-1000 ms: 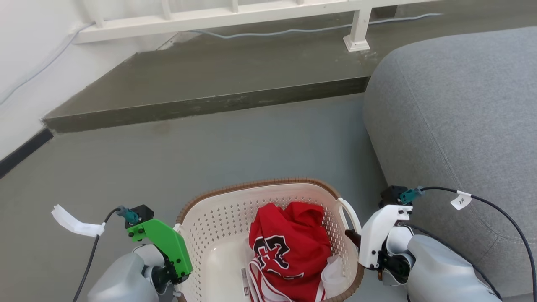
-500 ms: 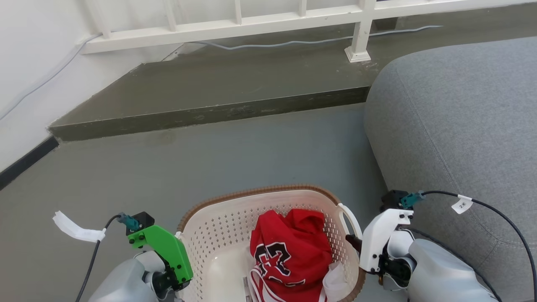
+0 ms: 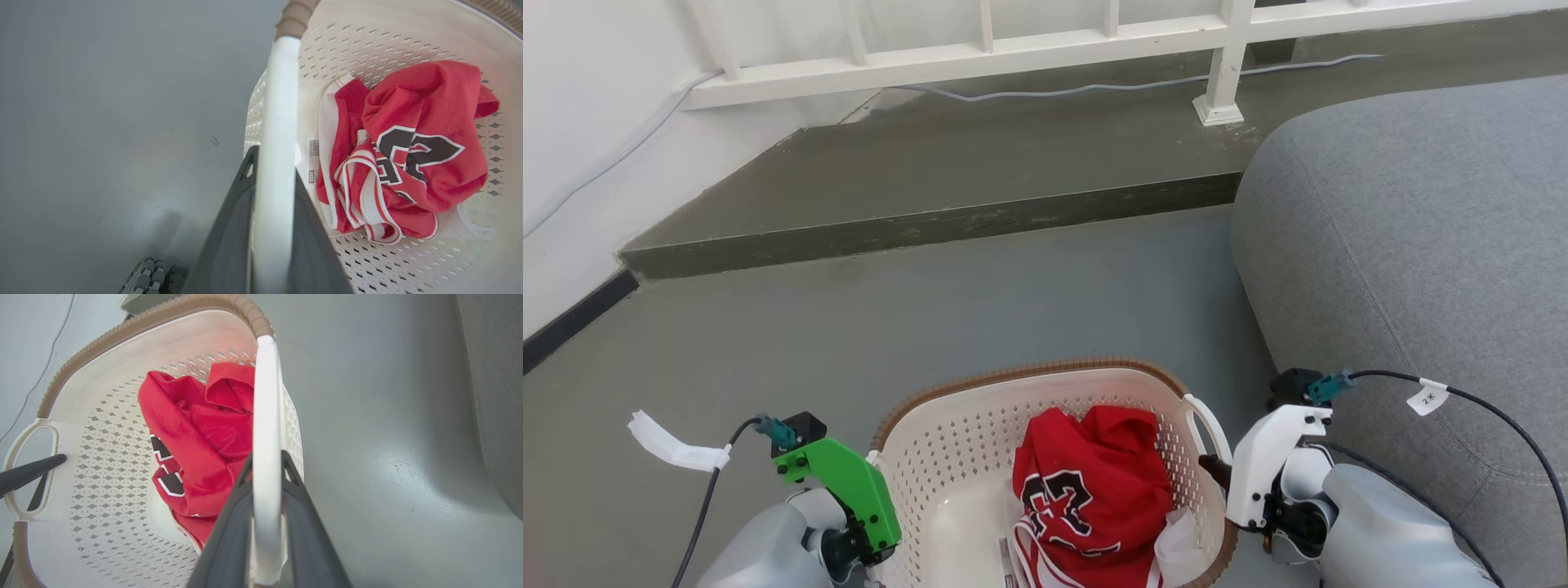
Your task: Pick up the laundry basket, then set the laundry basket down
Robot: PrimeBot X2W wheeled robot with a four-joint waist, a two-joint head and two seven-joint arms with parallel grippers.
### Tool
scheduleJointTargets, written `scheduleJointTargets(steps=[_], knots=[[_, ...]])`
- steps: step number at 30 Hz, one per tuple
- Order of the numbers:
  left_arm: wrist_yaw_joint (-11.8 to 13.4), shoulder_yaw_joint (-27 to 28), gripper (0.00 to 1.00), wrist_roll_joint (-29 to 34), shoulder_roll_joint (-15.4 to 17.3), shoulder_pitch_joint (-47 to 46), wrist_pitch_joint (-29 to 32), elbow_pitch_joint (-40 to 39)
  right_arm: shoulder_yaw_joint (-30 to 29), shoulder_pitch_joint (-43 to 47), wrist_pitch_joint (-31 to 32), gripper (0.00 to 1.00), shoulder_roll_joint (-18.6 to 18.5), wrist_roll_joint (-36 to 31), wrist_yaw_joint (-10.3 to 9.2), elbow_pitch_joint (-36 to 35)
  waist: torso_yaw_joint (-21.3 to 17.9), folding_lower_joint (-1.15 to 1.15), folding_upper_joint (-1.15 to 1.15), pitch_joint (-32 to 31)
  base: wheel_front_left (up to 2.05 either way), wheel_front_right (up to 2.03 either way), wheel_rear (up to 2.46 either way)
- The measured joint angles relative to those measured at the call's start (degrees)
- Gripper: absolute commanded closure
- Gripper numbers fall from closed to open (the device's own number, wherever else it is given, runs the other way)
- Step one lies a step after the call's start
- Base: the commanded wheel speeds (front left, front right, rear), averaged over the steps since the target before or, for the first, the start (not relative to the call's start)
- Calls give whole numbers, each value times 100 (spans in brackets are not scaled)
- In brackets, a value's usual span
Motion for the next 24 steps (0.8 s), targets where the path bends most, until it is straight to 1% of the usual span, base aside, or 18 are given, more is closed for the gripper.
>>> scheduleJointTargets(steps=[6, 24], knots=[[42, -23, 100, -41, 0, 3, 4, -4, 35, 0, 0, 100, -2, 29, 0, -4, -5, 0, 0, -8, 0, 0, 0], [52, -73, 100, -101, 1, 14, 4, -35, 113, 3, 0, 100, -33, 148, 0, -59, 14, 0, 0, -3, 0, 0, 0]])
